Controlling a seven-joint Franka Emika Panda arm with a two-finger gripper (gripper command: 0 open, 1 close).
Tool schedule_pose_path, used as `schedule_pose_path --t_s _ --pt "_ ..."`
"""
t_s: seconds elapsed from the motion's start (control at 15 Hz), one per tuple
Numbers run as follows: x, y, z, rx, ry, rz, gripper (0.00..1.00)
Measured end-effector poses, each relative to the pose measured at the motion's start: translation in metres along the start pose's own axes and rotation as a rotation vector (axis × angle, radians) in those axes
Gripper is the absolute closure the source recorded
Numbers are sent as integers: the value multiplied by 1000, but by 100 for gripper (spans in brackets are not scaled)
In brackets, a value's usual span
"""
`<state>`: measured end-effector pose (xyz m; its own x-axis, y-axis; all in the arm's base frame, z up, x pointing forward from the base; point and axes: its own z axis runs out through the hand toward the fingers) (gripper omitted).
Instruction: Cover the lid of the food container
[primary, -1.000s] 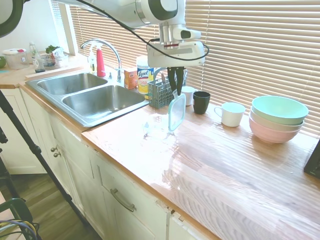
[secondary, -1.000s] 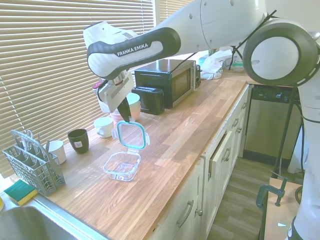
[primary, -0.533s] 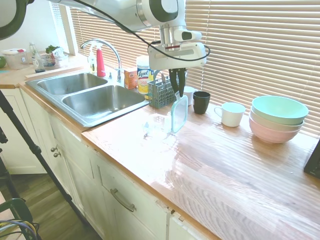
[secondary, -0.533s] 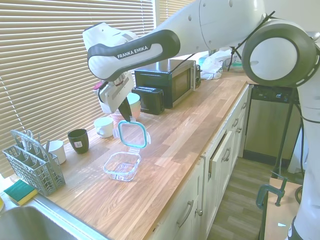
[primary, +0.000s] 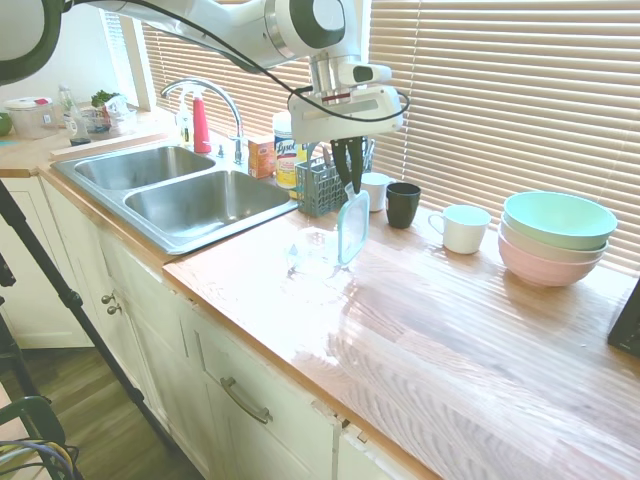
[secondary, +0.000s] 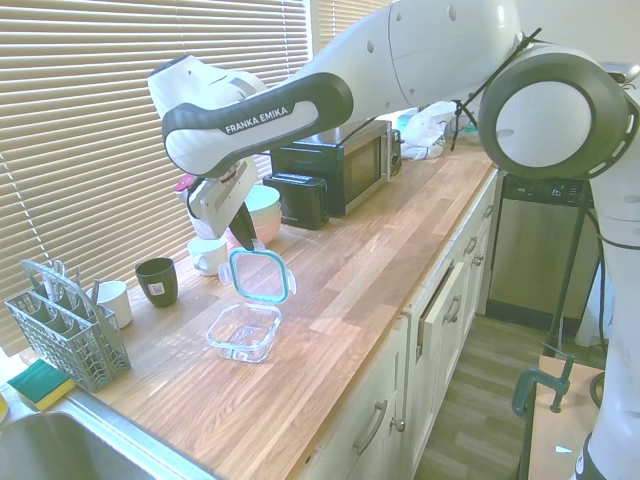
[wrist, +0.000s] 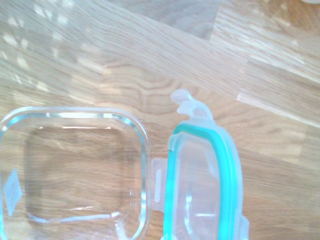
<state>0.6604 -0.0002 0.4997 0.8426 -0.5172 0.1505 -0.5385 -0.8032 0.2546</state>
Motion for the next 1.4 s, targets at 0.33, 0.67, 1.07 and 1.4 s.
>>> schedule_pose_path --t_s 0.33,0.67,1.07,1.4 --pt "-14 -23 -5 -10 15 -9 100" --pt "-46 -65 -3 -41 32 -23 100" --pt "-90 -123 34 -98 28 -52 100" --pt "-118 -156 66 -148 40 -63 100"
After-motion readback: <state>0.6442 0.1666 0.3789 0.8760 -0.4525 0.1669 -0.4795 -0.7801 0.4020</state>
